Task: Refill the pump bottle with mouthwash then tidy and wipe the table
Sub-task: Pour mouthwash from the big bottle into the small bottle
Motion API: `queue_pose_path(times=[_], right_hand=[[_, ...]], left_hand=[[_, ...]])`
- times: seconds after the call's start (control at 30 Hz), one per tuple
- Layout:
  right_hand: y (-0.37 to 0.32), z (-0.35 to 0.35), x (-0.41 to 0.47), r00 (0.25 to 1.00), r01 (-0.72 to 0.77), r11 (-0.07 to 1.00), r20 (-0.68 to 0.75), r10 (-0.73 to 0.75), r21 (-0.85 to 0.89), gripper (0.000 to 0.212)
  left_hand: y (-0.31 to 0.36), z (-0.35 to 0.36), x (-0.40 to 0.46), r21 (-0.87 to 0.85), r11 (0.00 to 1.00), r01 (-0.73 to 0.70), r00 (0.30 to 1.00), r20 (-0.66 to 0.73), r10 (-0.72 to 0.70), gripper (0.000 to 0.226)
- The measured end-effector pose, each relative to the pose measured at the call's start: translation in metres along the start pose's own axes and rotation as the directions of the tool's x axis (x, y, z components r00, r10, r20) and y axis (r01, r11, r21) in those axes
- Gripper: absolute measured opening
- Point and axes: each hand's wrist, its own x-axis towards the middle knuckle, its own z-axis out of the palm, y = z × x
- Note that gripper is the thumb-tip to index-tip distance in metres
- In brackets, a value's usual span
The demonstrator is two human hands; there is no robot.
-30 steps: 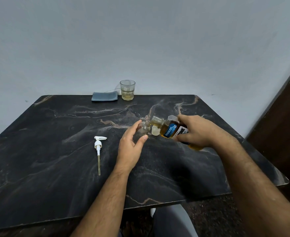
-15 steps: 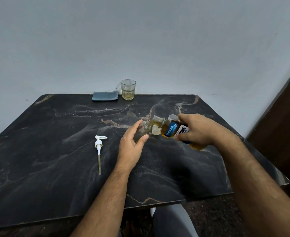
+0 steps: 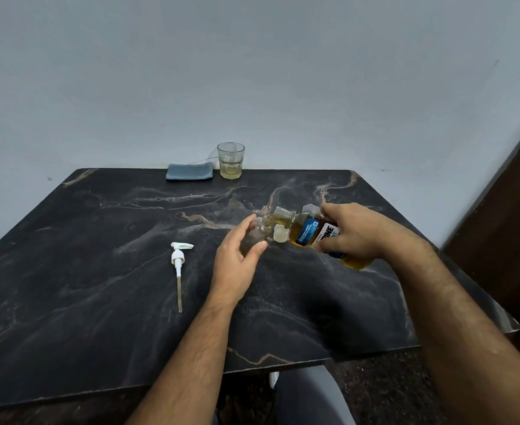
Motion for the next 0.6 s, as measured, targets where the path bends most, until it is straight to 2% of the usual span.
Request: queue_pose_path(times=[0.6], right_hand=[[-0.0015,-0.002,0.0007,0.999,-0.023,1.0,0.026,0.023,0.002,0.031]], left_hand=[[0.0016,-0.0005,0.0001,0.018,1.0,0.014,1.0,0.008,-0.014,0.056]])
